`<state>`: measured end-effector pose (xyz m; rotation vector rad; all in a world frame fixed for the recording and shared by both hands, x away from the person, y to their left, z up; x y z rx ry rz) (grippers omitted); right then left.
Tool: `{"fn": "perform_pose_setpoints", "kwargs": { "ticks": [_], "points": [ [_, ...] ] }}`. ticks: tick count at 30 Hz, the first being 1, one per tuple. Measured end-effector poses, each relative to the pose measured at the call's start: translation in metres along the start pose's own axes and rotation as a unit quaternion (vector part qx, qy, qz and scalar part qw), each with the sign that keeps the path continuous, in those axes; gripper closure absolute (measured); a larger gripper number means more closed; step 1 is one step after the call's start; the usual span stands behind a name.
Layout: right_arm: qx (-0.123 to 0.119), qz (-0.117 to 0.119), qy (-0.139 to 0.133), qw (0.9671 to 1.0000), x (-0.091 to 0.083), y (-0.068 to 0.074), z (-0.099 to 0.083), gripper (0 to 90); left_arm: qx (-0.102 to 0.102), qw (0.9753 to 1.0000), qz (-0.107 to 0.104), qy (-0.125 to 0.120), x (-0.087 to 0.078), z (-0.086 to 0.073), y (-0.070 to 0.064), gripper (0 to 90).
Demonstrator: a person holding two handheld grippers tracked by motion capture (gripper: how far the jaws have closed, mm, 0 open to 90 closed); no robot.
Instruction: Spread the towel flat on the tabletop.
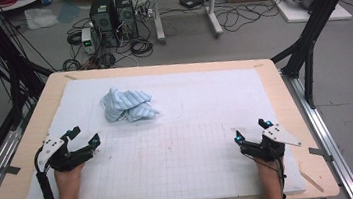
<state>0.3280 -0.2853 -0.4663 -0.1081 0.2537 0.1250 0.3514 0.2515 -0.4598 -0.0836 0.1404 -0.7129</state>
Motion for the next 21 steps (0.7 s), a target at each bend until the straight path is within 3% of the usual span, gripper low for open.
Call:
{"fn": "perform_pose_setpoints", "kwargs": {
  "ticks": [21],
  "points": [
    [0.003, -0.003, -0.002, 1.0, -0.0002, -0.0012, 0.0002, 8.5, -0.007, 0.9999, 0.003, 0.008, 0.0016, -0.0005, 0.001, 18.1]
  ]
}}
Point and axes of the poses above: each handheld gripper's, and its own axes: x roughly forward along the jaws, z roughly out of its top, y roughly to its left, the point moved 6 cm from there along x, roughly forward along the jaws, and after that the axes turned 13 degrees about -z, right-handed, at the moved point
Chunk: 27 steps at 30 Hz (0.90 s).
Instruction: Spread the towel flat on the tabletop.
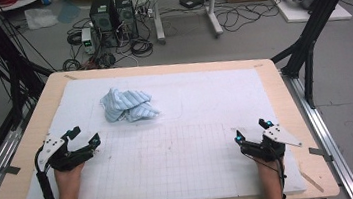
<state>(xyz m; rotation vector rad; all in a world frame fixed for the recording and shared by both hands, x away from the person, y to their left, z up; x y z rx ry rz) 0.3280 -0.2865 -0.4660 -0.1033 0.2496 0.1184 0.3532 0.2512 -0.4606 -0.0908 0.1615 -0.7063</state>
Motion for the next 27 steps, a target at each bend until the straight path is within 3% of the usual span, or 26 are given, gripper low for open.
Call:
{"fn": "perform_pose_setpoints", "kwargs": {
  "ticks": [11, 13, 19, 21, 27],
  "points": [
    [-0.004, 0.003, 0.0, 1.0, 0.0, 0.002, 0.0, 8.5, -0.008, 1.0, 0.005, 0.003, 0.001, 0.0, 0.002, 19.5],
    [-0.003, 0.002, 0.001, 1.0, 0.0, 0.001, 0.0, 8.5, -0.014, 0.9998, 0.003, 0.012, 0.002, 0.0, 0.004, 19.5],
    [-0.003, 0.002, 0.001, 1.0, 0.0, 0.001, 0.0, 8.5, -0.005, 1.0, 0.002, 0.006, 0.005, 0.014, 0.007, 19.8],
    [-0.003, 0.001, 0.001, 1.0, 0.0, 0.001, 0.0, 8.5, -0.006, 0.9997, -0.022, 0.002, 0.009, 0.023, 0.006, 19.9],
    [-0.007, 0.002, 0.001, 1.0, 0.0, 0.002, 0.0, 8.5, 0.021, 0.9985, -0.051, 0.0, 0.02, 0.042, 0.003, 17.0]
  ]
}}
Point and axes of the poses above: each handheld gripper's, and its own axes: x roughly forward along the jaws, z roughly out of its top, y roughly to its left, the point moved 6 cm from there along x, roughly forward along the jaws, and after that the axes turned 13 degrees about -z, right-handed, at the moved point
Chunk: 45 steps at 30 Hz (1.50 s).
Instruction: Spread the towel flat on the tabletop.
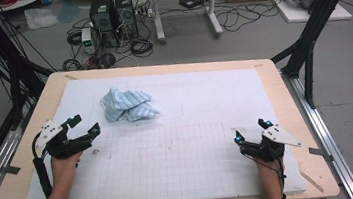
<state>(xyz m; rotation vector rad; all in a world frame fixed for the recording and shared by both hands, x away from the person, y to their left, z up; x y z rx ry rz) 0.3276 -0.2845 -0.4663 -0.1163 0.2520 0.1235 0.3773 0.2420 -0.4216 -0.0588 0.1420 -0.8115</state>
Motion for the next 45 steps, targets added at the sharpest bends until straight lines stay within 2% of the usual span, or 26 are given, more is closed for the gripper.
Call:
{"fn": "perform_pose_setpoints", "kwargs": {
  "ticks": [1, 3, 11, 15, 17, 18, 20, 21, 22, 24, 25, 26, 29, 30, 34, 36, 37, 38, 42, 43, 44, 45],
  "points": [
    [0.0, 0.0, -0.002, 1.0, 0.0, -0.001, 0.0, 8.5, 0.009, 0.9999, -0.005, 0.013, 0.007, 0.006, 0.002, 16.9],
    [0.0, 0.001, 0.001, 1.0, 0.0, 0.0, 0.0, 8.5, 0.01, 0.9994, -0.007, 0.032, 0.016, 0.01, 0.004, 16.9],
    [-0.002, 0.0, -0.001, 1.0, 0.0, 0.0, 0.0, 8.5, 0.008, 0.998, -0.015, 0.061, 0.049, 0.021, 0.012, 17.1],
    [-0.004, 0.0, 0.0, 1.0, 0.0, 0.0, 0.0, 8.5, 0.012, 0.9959, -0.021, 0.088, 0.066, 0.017, 0.013, 17.2],
    [-0.004, 0.0, 0.0, 1.0, 0.0, 0.0, 0.0, 8.5, 0.013, 0.9955, -0.021, 0.091, 0.07, 0.015, 0.014, 17.4],
    [-0.004, 0.0, 0.0, 1.0, 0.0, 0.0, 0.0, 8.5, 0.014, 0.995, -0.018, 0.097, 0.078, 0.01, 0.016, 17.4],
    [-0.007, 0.0, 0.0, 1.0, 0.0, 0.0, 0.0, 8.5, 0.013, 0.9943, -0.017, 0.105, 0.081, 0.006, 0.017, 17.5],
    [-0.006, 0.0, 0.0, 1.0, 0.0, 0.0, 0.0, 8.5, 0.001, 0.9926, -0.022, 0.119, 0.087, -0.003, 0.019, 17.6],
    [-0.005, 0.0, 0.0, 1.0, 0.0, 0.0, 0.0, 8.5, -0.002, 0.9919, -0.026, 0.124, 0.089, -0.007, 0.019, 17.9],
    [-0.004, 0.001, 0.0, 1.0, 0.0, 0.0, 0.0, 8.5, 0.001, 0.9915, -0.021, 0.128, 0.094, -0.01, 0.018, 18.0],
    [-0.003, 0.0, 0.0, 1.0, 0.0, 0.0, 0.0, 8.5, 0.001, 0.9915, -0.021, 0.128, 0.094, -0.01, 0.018, 17.7],
    [-0.004, 0.0, 0.001, 1.0, 0.0, 0.0, 0.0, 8.5, 0.012, 0.9919, -0.016, 0.126, 0.097, -0.01, 0.019, 17.7],
    [-0.005, 0.0, 0.0, 1.0, 0.0, 0.0, 0.0, 8.5, 0.008, 0.991, -0.015, 0.132, 0.102, -0.009, 0.02, 17.7],
    [-0.005, 0.0, 0.001, 1.0, 0.0, 0.0, 0.0, 8.5, 0.006, 0.9895, -0.019, 0.143, 0.107, -0.008, 0.02, 18.8],
    [-0.004, 0.0, 0.001, 1.0, 0.0, 0.0, 0.0, 8.5, 0.002, 0.988, -0.02, 0.153, 0.116, -0.007, 0.021, 18.4],
    [-0.003, 0.001, 0.0, 1.0, 0.0, 0.0, 0.0, 8.5, 0.001, 0.9865, -0.017, 0.163, 0.121, -0.008, 0.021, 18.9],
    [-0.003, 0.001, 0.0, 1.0, 0.0, 0.0, 0.0, 8.5, 0.003, 0.9857, -0.014, 0.168, 0.123, -0.009, 0.022, 20.1],
    [-0.002, 0.002, 0.0, 1.0, 0.0, 0.0, 0.0, 8.5, 0.005, 0.9838, -0.008, 0.179, 0.125, -0.011, 0.023, 23.0],
    [-0.003, 0.001, 0.0, 1.0, 0.0, 0.0, 0.0, 8.5, -0.009, 0.9826, -0.003, 0.185, 0.125, -0.015, 0.027, 42.0],
    [-0.002, 0.001, 0.0, 1.0, 0.0, 0.0, 0.0, 8.5, -0.028, 0.9832, -0.017, 0.18, 0.125, -0.016, 0.028, 48.0],
    [-0.003, 0.001, 0.0, 1.0, 0.0, 0.0, 0.0, 8.5, -0.036, 0.9834, -0.024, 0.176, 0.124, -0.015, 0.028, 55.4],
    [-0.001, 0.0, 0.001, 1.0, 0.0, 0.0, 0.0, 8.5, -0.035, 0.9836, -0.029, 0.175, 0.123, -0.014, 0.028, 61.0]
  ]
}}
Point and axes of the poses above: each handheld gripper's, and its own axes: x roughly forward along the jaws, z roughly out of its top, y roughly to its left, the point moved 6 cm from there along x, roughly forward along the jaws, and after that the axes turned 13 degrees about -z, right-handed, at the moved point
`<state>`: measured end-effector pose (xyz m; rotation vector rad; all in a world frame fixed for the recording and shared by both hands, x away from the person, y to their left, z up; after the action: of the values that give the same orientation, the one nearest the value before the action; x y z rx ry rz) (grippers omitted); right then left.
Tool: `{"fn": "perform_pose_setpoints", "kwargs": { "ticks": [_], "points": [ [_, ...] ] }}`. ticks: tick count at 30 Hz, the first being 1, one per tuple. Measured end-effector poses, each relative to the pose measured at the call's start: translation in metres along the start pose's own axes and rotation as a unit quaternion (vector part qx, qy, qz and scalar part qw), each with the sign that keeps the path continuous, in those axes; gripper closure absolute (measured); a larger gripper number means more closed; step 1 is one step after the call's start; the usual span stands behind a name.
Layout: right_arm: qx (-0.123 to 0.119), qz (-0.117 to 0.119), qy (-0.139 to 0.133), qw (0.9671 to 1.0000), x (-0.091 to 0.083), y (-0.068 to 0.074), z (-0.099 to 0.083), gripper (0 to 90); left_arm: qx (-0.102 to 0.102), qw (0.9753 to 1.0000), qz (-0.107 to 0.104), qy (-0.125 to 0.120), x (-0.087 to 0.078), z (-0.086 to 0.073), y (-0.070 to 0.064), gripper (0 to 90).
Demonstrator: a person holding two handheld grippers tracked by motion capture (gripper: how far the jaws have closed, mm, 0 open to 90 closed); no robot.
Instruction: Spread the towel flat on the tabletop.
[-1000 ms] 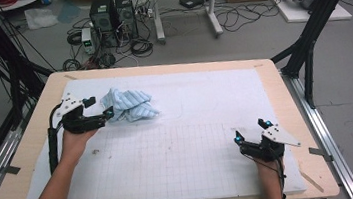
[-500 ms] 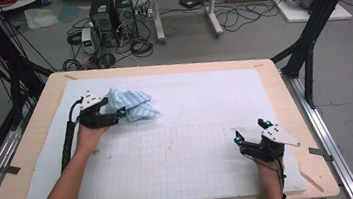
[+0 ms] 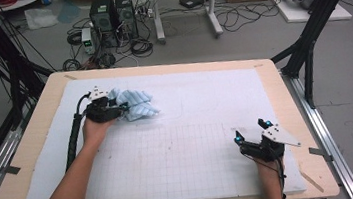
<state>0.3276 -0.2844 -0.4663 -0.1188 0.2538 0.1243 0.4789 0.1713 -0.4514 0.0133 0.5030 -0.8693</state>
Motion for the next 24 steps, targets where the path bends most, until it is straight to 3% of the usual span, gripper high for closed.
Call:
{"fn": "perform_pose_setpoints", "kwargs": {
  "ticks": [2, 6, 7, 13, 24],
  "points": [
    [0.001, 0.0, 0.0, 1.0, 0.0, 0.0, 0.0, 8.5, 0.004, 0.9999, -0.009, -0.002, -0.001, 0.001, -0.003, 68.5],
    [-0.002, 0.0, -0.002, 1.0, 0.0, 0.0, 0.0, 8.5, 0.007, 0.9996, -0.028, -0.001, -0.005, 0.003, -0.007, 73.7],
    [-0.001, 0.0, -0.001, 1.0, 0.0, 0.0, 0.0, 8.5, 0.009, 0.9992, -0.038, -0.002, -0.008, 0.005, -0.011, 73.9],
    [-0.001, -0.002, -0.003, 1.0, 0.0, -0.001, 0.0, 8.5, 0.008, 0.9989, -0.043, -0.018, -0.015, 0.012, -0.013, 74.9],
    [0.0, -0.001, 0.004, 1.0, 0.001, 0.0, 0.0, 8.5, 0.022, 0.997, -0.072, -0.021, -0.032, 0.024, -0.028, 76.4]
  ]
}}
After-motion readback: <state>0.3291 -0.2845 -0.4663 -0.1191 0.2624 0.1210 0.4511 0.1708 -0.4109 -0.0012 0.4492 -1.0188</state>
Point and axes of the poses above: each handheld gripper's, and its own axes: x roughly forward along the jaws, z roughly out of its top, y roughly to its left, the point moved 6 cm from there along x, roughly forward along the jaws, and after that the axes turned 13 degrees about -z, right-handed, at the moved point
